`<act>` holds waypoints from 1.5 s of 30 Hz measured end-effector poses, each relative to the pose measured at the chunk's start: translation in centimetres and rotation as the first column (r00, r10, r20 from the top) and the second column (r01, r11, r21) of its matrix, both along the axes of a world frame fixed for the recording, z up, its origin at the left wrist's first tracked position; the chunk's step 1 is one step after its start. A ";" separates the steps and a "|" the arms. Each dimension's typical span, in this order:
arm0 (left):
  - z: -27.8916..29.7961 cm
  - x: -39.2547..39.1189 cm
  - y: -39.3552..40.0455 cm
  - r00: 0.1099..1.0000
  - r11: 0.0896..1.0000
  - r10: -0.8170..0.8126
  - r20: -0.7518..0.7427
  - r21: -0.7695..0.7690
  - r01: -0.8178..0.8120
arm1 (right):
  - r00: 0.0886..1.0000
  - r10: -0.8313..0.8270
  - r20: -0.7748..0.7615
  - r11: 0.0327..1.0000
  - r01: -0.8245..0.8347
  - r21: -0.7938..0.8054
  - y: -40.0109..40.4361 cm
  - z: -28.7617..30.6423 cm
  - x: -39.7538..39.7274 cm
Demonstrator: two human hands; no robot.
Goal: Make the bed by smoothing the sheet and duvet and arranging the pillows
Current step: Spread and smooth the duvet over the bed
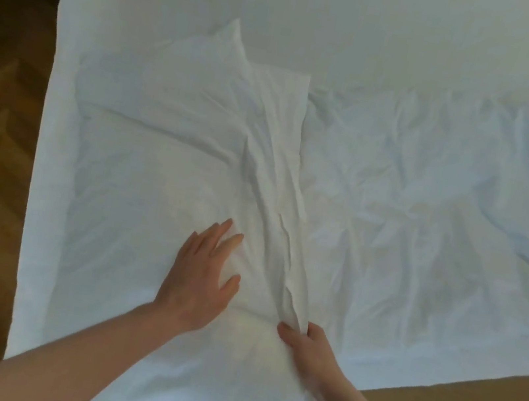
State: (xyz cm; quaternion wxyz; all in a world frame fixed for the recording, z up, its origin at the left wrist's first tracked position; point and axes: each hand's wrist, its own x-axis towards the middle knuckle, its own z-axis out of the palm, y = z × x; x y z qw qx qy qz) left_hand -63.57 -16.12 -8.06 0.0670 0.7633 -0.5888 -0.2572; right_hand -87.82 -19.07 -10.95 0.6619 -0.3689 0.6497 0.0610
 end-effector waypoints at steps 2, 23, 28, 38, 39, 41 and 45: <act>0.5 -1.9 0.7 0.999 0.996 0.011 -0.046 0.087 -0.007 | 0.999 0.031 -0.025 1.000 -0.031 0.001 0.9 -0.4 -0.3; 4.6 -5.9 7.2 0.963 0.727 -0.166 -0.212 0.633 0.265 | 0.951 0.126 -0.284 0.961 -0.188 -0.204 4.4 5.6 -6.3; 15.4 -9.5 7.6 0.989 0.859 -0.064 -0.135 0.497 0.123 | 0.955 0.211 -0.206 0.922 -0.265 -0.284 2.1 17.0 -9.3; 37.5 -16.2 5.8 0.969 0.969 0.078 -0.236 0.247 -0.017 | 0.905 0.393 -0.165 0.777 -0.423 -0.467 -0.5 38.2 -12.5; 38.6 -16.1 6.0 0.972 0.972 0.068 -0.223 0.233 -0.014 | 0.899 0.406 -0.167 0.763 -0.433 -0.480 -0.4 39.5 -12.8; 40.2 -15.5 6.3 0.985 0.976 0.038 -0.171 0.220 0.000 | 0.895 0.409 -0.179 0.750 -0.441 -0.492 -0.3 41.6 -13.6; 42.6 -13.6 7.0 0.998 0.972 0.003 -0.070 0.236 0.013 | 0.859 0.432 -0.274 0.701 -0.511 -0.497 0.2 45.0 -15.6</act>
